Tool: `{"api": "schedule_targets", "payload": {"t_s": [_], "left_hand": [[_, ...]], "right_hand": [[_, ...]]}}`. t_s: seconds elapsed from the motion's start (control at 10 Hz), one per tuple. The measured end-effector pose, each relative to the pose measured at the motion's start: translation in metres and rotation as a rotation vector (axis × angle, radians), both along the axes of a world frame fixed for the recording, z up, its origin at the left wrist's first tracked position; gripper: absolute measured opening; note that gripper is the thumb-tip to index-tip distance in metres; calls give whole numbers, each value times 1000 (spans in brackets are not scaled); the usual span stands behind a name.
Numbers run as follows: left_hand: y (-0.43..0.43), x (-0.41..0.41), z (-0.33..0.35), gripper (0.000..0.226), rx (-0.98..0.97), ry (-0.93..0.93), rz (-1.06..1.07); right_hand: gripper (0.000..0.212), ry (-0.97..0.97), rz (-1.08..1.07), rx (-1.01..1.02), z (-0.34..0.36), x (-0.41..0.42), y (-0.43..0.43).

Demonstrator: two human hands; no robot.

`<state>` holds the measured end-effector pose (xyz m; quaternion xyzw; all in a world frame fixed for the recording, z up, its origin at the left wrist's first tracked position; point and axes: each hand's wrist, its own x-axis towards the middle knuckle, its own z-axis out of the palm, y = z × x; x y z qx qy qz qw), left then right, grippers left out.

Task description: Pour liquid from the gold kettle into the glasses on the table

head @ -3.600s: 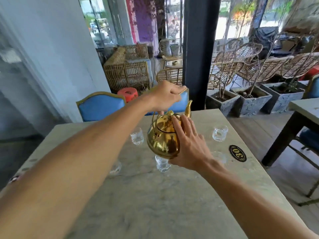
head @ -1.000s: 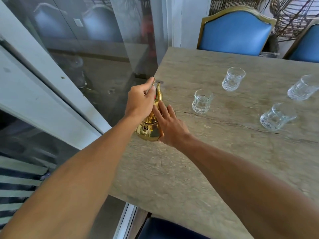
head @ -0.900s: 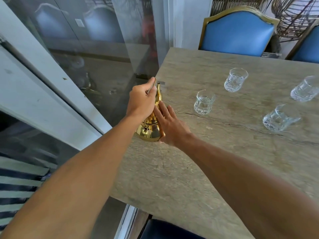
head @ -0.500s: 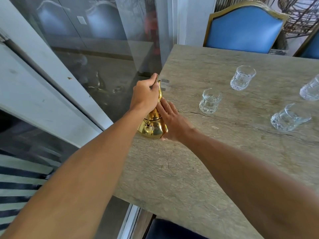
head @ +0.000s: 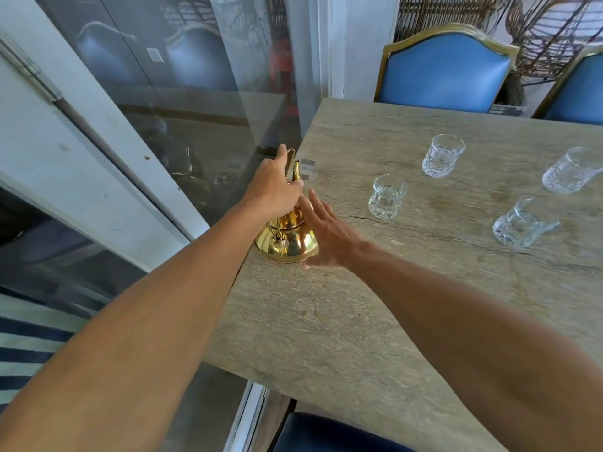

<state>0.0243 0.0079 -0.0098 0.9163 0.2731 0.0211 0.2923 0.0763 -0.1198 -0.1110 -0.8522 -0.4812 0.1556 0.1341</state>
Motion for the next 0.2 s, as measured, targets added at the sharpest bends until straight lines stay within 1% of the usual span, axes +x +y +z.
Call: {"api": "schedule_targets", "payload": {"t_s": [0.1,0.2], "left_hand": [[-7,-6,13,82,75,13,-13],[-17,-5,32,84,82,-27,-27]], "right_hand": [[141,12,-36,17,16,0,-17],[133,3,-73,17,37,2,-34]]}}
